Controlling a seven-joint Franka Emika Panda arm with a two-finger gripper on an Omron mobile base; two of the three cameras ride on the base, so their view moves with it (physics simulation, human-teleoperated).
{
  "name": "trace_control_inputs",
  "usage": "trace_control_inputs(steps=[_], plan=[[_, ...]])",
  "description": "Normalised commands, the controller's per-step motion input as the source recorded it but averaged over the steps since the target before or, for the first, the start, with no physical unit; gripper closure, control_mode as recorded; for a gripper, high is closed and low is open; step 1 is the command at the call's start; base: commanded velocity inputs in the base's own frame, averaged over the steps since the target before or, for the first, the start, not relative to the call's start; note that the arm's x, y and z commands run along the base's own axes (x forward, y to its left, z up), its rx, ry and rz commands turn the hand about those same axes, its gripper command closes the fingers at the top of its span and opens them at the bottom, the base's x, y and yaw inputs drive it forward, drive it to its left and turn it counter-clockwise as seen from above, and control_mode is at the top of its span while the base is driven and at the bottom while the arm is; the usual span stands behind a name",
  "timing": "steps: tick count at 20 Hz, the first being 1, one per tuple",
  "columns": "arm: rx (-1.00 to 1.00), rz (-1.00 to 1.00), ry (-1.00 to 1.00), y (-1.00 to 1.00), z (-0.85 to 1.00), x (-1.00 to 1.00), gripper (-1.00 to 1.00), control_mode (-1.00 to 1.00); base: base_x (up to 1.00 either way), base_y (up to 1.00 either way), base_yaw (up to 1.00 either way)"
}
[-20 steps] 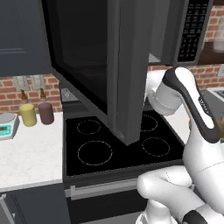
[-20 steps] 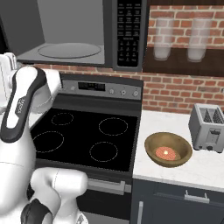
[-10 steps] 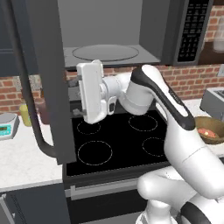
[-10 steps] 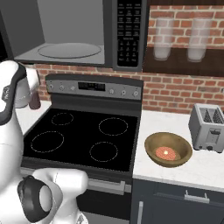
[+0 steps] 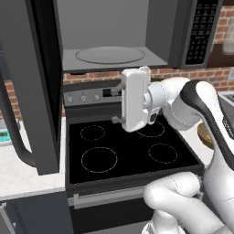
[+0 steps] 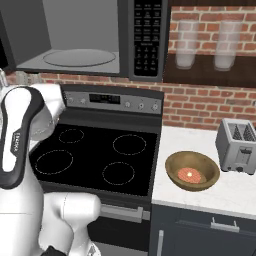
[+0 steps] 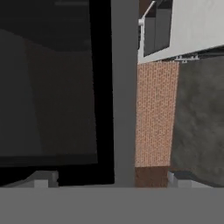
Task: Open the microwave, place the bowl with waffle inside the microwave, then close the microwave door and turn it on.
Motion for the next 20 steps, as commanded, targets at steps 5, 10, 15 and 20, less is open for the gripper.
trace_control_inputs(steps=[5,10,15,20], plan=[[-0.08,-0.25,-0.07,-1.0,0.0,-0.13,-1.0,-1.0,0.0,0.0,0.0],[-0.23,-0.28,0.0,-1.0,0.0,0.13,-1.0,-1.0,0.0,0.0,0.0],[-0.28,-0.41,0.1,-1.0,-0.03,0.45,-1.0,-1.0,0.0,0.0,0.0],[-0.31,-0.47,0.14,-1.0,-0.18,0.42,-1.0,-1.0,0.0,0.0,0.0]])
